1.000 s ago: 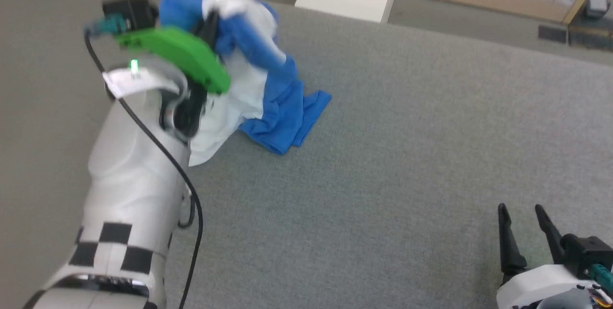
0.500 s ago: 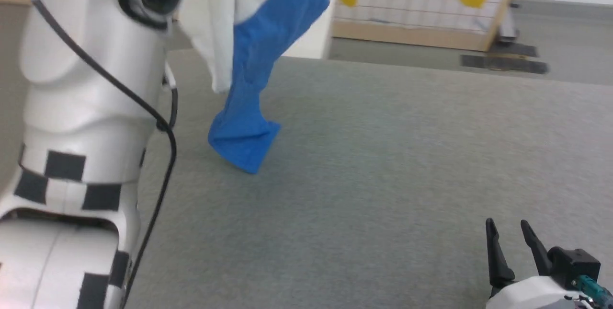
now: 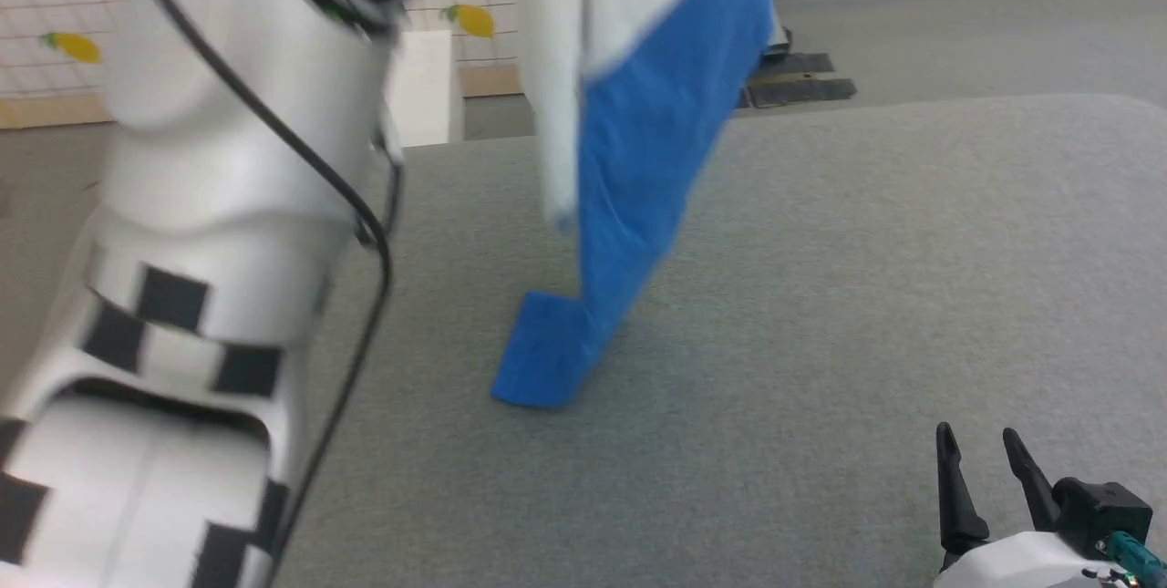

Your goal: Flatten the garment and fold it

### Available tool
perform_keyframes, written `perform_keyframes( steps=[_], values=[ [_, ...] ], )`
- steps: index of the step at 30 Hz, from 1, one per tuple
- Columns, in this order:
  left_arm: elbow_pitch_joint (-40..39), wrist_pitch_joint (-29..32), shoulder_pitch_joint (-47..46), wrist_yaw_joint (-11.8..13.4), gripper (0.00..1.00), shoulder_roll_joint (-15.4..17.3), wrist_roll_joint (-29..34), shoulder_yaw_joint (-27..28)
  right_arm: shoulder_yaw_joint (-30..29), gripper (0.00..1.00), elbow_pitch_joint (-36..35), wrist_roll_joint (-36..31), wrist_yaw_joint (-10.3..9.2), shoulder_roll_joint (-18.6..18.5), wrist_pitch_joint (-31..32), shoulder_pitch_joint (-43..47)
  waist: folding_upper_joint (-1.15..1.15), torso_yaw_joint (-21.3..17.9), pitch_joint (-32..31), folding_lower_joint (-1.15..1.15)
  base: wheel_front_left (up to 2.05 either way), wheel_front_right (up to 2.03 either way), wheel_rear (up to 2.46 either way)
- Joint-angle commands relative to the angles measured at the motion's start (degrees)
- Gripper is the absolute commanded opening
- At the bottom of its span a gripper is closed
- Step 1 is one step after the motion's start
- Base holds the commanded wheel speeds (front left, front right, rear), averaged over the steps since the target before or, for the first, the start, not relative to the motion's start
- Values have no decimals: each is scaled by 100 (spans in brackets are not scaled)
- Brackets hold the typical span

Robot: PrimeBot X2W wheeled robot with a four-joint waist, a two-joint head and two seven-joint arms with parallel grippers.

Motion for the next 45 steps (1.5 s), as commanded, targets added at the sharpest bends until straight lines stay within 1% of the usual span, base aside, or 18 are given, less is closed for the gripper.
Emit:
perform_keyframes(
  steps=[1,6,11,14,17,20,22,23,24,27,29,31,33,36,39,40,42,45],
  values=[
    [101,54,373,-22,0,-39,-45,-121,-7,100,4,34,-9,-1,-32,30,-1,-126,95,0,0,0,0],
    [408,320,1597,-22,0,-176,-232,-996,-75,100,-15,5,-9,-1,-33,58,-1,-47,190,0,0,0,0],
    [966,652,2693,-22,0,-104,-159,-2104,-74,100,-43,-20,-9,-1,-34,-10,-1,-29,290,0,0,0,0],
    [1366,1135,3211,-22,0,-69,-267,-2611,-80,100,-47,-43,-9,-1,-34,-24,-1,-12,283,0,0,0,0],
    [1721,1900,3568,-22,0,16,-311,-3189,-91,100,-48,-50,-9,-1,-34,0,-1,39,267,0,0,0,0],
    [1976,2441,3760,-21,0,61,-560,-3285,-76,100,-25,-21,-9,-1,-34,22,-1,83,224,0,0,0,0],
    [2031,2598,3802,13,0,48,-829,-3105,-74,100,-14,3,-9,-1,-34,52,-1,127,165,0,0,0,0],
    [1988,2560,3809,53,90,28,-1032,-2904,-79,100,-9,7,-9,-1,-34,74,-1,153,130,0,0,0,0],
    [1924,2532,3808,71,100,17,-1203,-2738,-91,100,-2,8,-9,-1,-34,92,-1,179,101,0,0,0,0],
    [1508,2220,3783,95,100,39,-1809,-2037,-139,100,6,2,-9,-1,-34,135,-1,275,2,0,0,0,0],
    [1186,1972,3785,101,100,137,-2123,-1604,-167,100,3,-5,-9,-1,-34,166,-1,343,-76,0,0,0,0],
    [863,1519,3811,118,100,285,-2319,-1152,-185,100,2,-6,-9,-1,-34,192,-1,399,-156,0,0,0,0],
    [542,842,3869,117,100,499,-2303,-738,-192,100,-3,14,-9,-1,-34,199,-1,437,-218,0,0,0,0],
    [204,-307,4089,152,100,872,-1893,-347,-208,100,-18,39,-9,-1,-35,201,-1,484,-299,0,0,0,0],
    [-24,-1482,4507,325,100,1223,-1234,-166,-208,100,-35,49,-9,-1,-35,205,-1,521,-368,0,0,0,0],
    [-80,-1781,4651,383,100,1273,-1097,-109,-209,100,-38,52,-9,-1,-35,204,-1,532,-377,0,0,0,0],
    [-279,-2133,5032,478,100,1304,-794,104,-215,100,-37,66,-9,-1,-35,211,-1,573,-395,0,0,0,0],
    [-698,-2197,5506,597,100,1263,-132,460,-186,100,0,116,-9,-1,-11,203,-1,635,-365,0,0,0,0]
  ],
)
